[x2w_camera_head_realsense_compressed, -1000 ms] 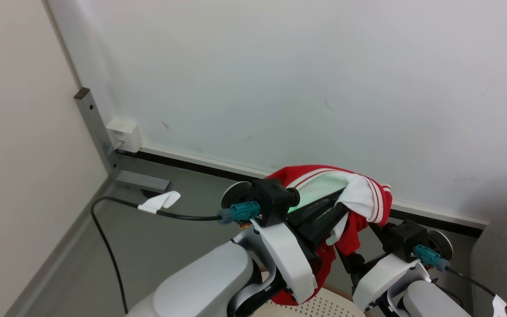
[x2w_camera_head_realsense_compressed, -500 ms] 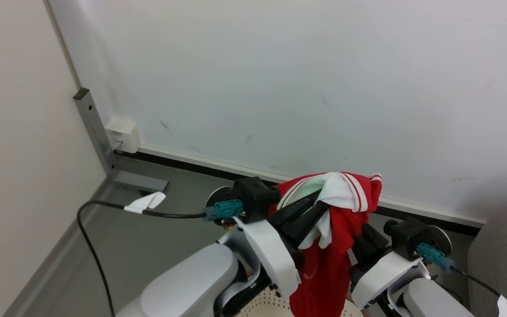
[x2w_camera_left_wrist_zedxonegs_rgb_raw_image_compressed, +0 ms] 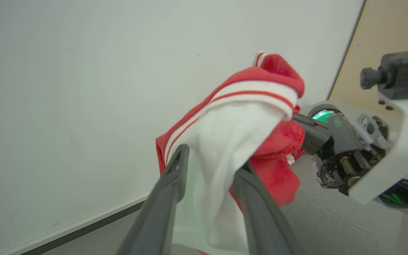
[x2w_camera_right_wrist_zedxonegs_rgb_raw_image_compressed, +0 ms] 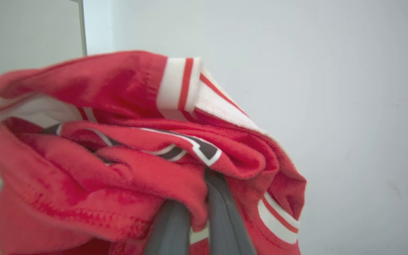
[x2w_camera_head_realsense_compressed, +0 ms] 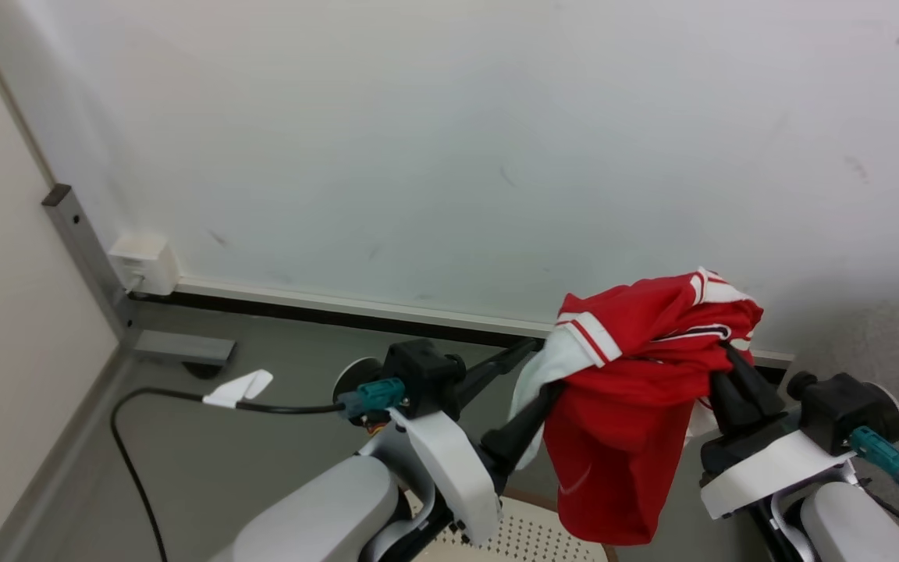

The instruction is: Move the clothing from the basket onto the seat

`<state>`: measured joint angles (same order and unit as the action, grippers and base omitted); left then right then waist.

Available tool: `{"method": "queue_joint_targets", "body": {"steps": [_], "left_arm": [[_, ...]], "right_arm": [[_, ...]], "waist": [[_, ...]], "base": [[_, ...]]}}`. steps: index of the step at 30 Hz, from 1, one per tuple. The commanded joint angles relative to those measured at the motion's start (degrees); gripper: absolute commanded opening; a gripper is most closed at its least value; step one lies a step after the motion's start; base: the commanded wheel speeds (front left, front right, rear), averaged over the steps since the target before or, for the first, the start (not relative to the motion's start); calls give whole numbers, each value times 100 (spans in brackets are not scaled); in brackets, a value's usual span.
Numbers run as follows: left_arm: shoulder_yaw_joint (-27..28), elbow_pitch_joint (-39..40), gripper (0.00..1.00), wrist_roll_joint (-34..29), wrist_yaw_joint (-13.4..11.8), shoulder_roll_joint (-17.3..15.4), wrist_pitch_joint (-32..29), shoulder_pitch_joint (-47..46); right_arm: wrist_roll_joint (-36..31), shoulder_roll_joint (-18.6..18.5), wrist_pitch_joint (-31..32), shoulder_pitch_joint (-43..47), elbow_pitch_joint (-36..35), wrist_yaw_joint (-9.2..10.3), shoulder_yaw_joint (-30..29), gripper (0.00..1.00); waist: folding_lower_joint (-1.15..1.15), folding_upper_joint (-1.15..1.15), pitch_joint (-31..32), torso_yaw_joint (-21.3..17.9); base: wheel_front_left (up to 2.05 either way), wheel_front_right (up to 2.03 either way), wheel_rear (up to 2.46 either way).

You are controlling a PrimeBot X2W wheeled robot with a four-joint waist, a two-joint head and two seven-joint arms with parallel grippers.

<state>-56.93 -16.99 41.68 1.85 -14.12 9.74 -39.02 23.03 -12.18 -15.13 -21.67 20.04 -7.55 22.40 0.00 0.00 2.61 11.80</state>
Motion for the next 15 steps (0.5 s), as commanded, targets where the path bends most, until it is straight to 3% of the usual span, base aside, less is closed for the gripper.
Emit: {"method": "queue_joint_targets", "body": {"steps": [1, 15], "left_arm": [[-23, -11, 100, -80, -27, -34, 56, 92], [-104, 213, 100, -190, -138, -82, 248, 263]], "right_arm": [[-79, -51, 0, 77, -67, 13, -72, 0], [-439, -486, -1, 190, -728, 13, -1000, 0]], "waist": [[0, 0, -18, -173], [0, 0, -238, -1648]], "base": [[0, 0, 0], [0, 0, 0]]}}
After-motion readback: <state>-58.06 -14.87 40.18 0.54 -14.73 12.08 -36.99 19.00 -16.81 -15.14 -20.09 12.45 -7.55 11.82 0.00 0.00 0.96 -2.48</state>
